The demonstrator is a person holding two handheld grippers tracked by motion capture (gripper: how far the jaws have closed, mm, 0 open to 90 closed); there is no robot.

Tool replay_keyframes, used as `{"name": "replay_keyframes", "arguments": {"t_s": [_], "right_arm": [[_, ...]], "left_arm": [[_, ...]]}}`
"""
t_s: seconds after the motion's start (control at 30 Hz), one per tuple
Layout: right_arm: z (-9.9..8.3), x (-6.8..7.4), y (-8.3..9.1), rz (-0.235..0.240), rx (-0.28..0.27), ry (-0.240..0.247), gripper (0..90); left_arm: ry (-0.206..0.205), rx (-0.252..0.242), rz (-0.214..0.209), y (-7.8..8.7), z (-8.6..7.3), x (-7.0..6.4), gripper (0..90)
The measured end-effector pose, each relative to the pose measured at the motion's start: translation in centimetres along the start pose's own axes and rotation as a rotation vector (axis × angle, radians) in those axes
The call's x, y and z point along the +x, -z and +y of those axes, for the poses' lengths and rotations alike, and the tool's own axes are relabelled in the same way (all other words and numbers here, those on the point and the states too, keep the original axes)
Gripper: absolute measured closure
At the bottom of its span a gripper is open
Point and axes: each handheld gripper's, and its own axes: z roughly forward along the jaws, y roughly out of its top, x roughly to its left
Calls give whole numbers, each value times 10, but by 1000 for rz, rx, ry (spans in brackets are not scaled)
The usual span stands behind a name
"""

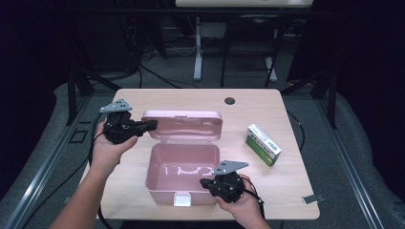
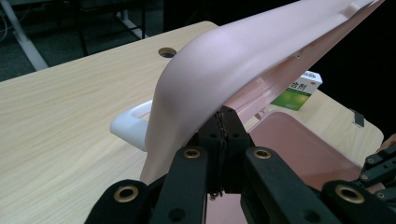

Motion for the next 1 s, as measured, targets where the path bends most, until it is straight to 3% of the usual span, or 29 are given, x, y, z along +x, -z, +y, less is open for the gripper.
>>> {"name": "replay_keyframes", "arguments": {"t_s": [1.0], "right_arm": [[0, 0, 0, 3, -8, 1, 898]], "left_arm": [[29, 3, 54, -14, -2, 14, 882]]}}
